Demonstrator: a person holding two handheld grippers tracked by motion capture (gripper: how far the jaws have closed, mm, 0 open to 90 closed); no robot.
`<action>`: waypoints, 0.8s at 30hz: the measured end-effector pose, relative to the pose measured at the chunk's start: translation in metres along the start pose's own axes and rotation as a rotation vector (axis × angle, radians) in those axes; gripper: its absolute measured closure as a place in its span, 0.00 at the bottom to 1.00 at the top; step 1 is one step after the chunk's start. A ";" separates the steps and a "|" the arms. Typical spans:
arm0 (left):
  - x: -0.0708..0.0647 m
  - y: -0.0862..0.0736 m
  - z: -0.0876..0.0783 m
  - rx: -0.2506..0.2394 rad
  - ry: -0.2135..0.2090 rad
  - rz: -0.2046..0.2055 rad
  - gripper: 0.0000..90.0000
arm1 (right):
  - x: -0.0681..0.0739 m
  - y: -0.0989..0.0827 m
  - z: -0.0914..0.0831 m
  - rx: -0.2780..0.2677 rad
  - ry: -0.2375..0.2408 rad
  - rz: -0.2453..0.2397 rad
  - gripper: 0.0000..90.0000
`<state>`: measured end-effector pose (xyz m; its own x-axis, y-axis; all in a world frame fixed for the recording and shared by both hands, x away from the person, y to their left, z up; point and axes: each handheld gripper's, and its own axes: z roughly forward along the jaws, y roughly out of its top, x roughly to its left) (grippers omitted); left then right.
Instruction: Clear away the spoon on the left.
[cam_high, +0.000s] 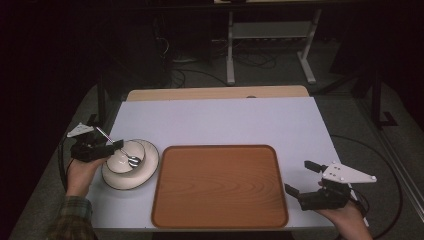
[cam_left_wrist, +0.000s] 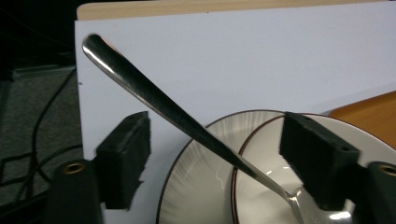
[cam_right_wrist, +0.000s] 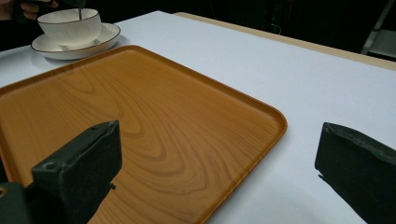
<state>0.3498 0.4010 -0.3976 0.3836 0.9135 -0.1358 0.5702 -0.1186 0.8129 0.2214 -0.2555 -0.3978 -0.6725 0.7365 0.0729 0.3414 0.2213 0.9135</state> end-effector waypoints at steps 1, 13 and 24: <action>0.000 0.000 0.000 0.000 0.000 0.000 0.33 | 0.000 0.000 0.000 0.000 0.000 0.000 0.00; 0.002 -0.005 -0.002 -0.008 -0.075 -0.026 0.58 | 0.001 -0.001 0.000 0.004 0.000 -0.005 0.00; 0.001 -0.005 -0.003 -0.006 -0.061 -0.006 0.70 | 0.000 -0.001 0.000 0.005 0.000 -0.007 0.00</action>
<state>0.3450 0.4035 -0.4006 0.4235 0.8889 -0.1748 0.5685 -0.1106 0.8152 0.2207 -0.2556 -0.3985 -0.6746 0.7352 0.0666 0.3404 0.2297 0.9118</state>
